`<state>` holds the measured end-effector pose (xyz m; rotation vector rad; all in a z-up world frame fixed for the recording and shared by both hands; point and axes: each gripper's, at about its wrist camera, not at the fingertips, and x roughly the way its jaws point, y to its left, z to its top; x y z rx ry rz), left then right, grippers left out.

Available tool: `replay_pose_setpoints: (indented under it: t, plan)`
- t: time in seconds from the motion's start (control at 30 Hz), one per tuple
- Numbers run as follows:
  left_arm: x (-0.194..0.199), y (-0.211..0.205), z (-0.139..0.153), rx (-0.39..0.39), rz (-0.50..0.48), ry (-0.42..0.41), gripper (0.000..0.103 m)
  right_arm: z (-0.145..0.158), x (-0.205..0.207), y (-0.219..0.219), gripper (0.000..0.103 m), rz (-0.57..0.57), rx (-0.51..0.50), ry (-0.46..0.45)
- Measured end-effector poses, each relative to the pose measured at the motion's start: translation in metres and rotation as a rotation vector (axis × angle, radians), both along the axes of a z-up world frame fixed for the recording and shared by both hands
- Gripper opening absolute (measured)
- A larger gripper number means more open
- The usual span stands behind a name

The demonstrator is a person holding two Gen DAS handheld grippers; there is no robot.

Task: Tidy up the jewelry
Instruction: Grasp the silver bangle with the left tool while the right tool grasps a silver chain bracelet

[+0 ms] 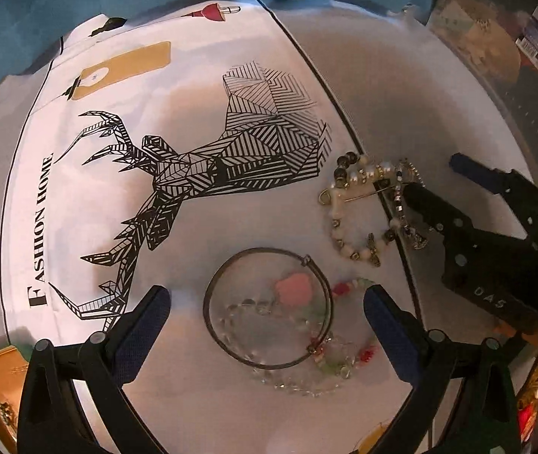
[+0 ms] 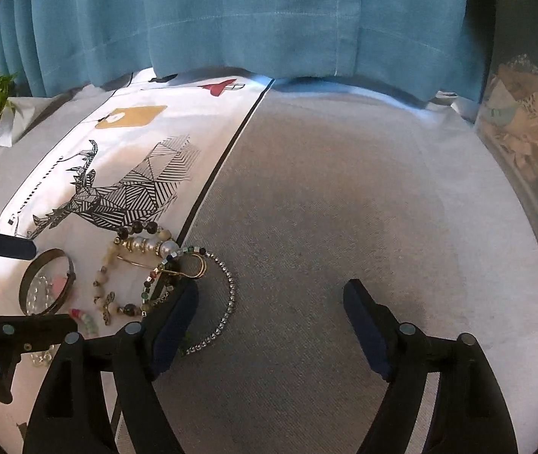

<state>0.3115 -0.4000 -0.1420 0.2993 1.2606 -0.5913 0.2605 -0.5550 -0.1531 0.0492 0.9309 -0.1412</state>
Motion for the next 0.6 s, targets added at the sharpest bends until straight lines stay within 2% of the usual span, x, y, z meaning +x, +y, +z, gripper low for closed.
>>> replay_pose_setpoints:
  t: [0.03,0.07,0.1,0.13,0.17,0.27,0.33,0.43,0.6]
  plan:
    - [-0.001,0.001,0.003,-0.005,-0.001,-0.017,0.072,0.001,0.000,0.002,0.073,0.015,0.001,-0.003]
    - [-0.002,0.002,0.007,-0.007,-0.007,-0.041,0.059,0.002,0.000,0.003,0.061,0.033,0.002,-0.008]
    - [-0.004,0.003,0.010,-0.010,-0.015,-0.050,0.059,0.003,0.000,0.006,0.051,0.062,0.001,-0.017]
    - [-0.006,0.004,0.014,-0.019,-0.018,-0.068,0.059,0.004,0.001,0.010,0.023,0.098,-0.002,-0.026]
    - [-0.010,0.007,0.021,-0.023,-0.024,-0.103,0.059,0.004,0.001,0.016,0.005,0.133,-0.015,-0.027]
    - [-0.018,0.016,0.039,-0.037,-0.033,-0.136,0.059,0.007,-0.001,0.019,0.003,0.128,-0.011,-0.016]
    - [-0.021,0.023,0.053,-0.059,-0.030,-0.149,0.059,0.016,-0.011,0.015,0.003,0.082,-0.009,-0.058]
    - [-0.027,0.036,0.076,-0.091,-0.017,-0.182,0.059,0.043,-0.030,0.007,0.003,0.033,0.000,-0.116]
    - [-0.050,0.064,0.113,-0.129,0.006,-0.241,0.059,0.089,-0.063,0.017,0.003,0.036,-0.061,-0.171]
